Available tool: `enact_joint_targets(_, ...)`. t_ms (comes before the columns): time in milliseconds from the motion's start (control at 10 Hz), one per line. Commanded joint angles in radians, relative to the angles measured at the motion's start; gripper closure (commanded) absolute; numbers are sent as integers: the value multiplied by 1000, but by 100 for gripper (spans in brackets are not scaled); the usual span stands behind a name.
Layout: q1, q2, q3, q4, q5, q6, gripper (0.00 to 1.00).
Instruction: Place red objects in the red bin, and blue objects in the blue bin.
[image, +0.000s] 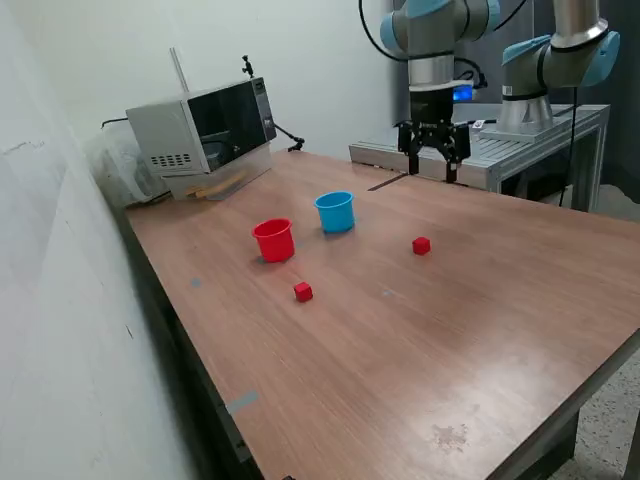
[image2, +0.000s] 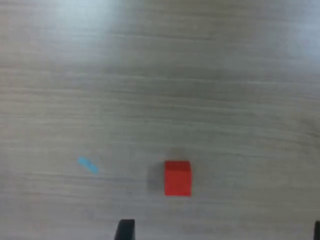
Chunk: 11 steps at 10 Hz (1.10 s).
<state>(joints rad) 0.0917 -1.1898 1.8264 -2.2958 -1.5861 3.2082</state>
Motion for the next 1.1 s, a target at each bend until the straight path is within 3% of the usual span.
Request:
enact_joint_targets(0, -6, 137, -6, -86, -2, -2, 0)
enact_joint_targets(1000, -27, 271, -62, -143, -2, -20, 0)
